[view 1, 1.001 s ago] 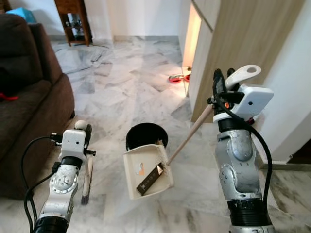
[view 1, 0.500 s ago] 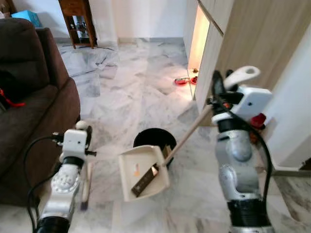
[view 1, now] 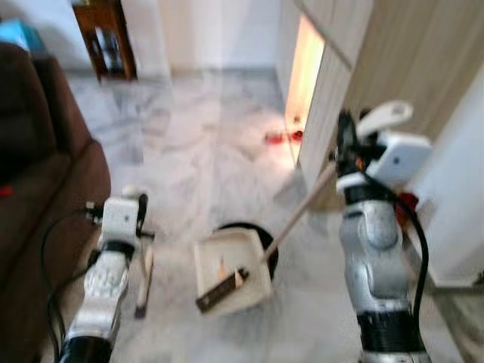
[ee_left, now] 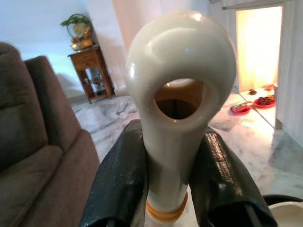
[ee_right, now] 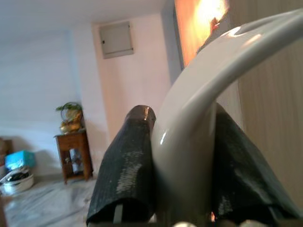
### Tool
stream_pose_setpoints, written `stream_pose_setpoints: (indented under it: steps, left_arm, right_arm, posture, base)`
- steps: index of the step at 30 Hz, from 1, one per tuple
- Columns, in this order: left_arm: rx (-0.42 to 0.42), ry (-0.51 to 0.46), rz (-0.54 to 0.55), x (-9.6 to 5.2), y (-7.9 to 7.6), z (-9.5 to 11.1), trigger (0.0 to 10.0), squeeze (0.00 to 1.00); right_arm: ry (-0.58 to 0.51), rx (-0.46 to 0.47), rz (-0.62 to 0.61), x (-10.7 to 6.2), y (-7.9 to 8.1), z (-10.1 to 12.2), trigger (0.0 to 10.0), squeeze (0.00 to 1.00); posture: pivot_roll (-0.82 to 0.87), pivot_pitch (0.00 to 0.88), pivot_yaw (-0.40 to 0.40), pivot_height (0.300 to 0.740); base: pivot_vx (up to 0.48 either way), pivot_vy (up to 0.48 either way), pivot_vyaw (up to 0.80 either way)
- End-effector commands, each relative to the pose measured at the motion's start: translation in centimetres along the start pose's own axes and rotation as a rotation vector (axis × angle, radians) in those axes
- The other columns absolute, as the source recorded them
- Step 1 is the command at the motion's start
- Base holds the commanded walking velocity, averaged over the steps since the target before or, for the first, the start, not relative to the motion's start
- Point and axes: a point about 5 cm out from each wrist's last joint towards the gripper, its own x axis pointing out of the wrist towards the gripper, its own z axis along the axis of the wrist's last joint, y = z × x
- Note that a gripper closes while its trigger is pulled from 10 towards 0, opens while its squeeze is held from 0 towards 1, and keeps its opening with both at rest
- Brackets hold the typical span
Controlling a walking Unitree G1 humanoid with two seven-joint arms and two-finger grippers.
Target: Sweep floor
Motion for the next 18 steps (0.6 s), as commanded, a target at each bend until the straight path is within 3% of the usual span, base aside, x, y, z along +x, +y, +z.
stream_pose_setpoints:
  steps: [1,18]
  left_arm:
    - [0.022,-0.058,0.017,0.47,0.55,1.17,10.0,0.00]
    - [0.018,-0.069,0.025,0.61,0.70,1.50,10.0,0.00]
  right_arm:
    - [-0.081,0.038,0.007,0.61,0.63,1.65,10.0,0.00]
    - [-0.122,0.032,-0.045,0.99,0.06,2.36,10.0,0.00]
  posture:
    - [0.00,0.000,0.026,0.740]
    - [0.01,0.000,0.026,0.740]
  base:
    - [0.424,0.000,0.00]
    - [0.426,0.000,0.00]
